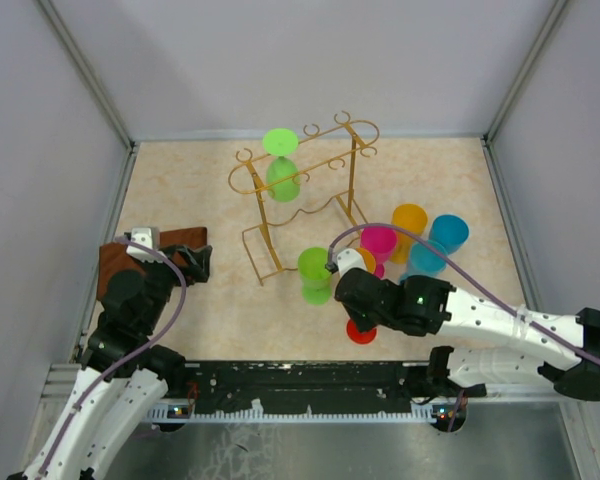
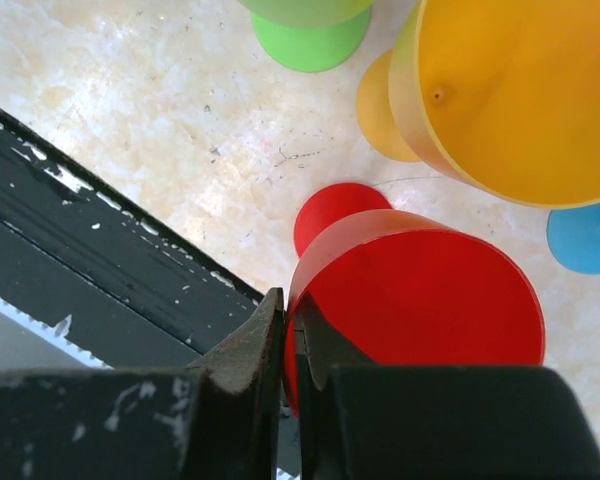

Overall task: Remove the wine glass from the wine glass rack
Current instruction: Place the wine glass at the center of the board.

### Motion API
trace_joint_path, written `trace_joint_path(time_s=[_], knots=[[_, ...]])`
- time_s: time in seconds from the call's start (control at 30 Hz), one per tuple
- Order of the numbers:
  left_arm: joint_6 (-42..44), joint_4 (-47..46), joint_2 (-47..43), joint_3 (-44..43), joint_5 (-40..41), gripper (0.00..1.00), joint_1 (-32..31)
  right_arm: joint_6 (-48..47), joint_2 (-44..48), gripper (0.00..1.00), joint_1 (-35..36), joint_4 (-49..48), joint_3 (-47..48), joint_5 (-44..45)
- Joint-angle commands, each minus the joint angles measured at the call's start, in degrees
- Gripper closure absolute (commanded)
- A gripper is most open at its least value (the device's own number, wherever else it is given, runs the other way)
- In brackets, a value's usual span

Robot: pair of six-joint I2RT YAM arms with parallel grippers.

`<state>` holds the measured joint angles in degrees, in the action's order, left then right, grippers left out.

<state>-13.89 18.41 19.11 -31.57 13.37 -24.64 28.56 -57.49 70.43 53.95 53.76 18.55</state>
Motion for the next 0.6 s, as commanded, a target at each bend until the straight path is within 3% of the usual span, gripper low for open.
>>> trace_joint_path(time_s=[0.0,0.13,0.57], knots=[[0.5,-1.5,-0.3,-0.5,-0.7,0.09,0.0,-0.3,-0.4,0.89,0.0,-1.8,-0.3,0.7],[0.7,-2.1,0.4,-0.9,-1.0,0.09,0.0,-0.8,-1.2,0.77,0.0,-1.9,1.0,0.5],[0.9,-2.0,1.0,-2.2,-2.8,0.09,0.0,-3.2,1.4,0.69,0.0,-3.5,4.4,2.8]])
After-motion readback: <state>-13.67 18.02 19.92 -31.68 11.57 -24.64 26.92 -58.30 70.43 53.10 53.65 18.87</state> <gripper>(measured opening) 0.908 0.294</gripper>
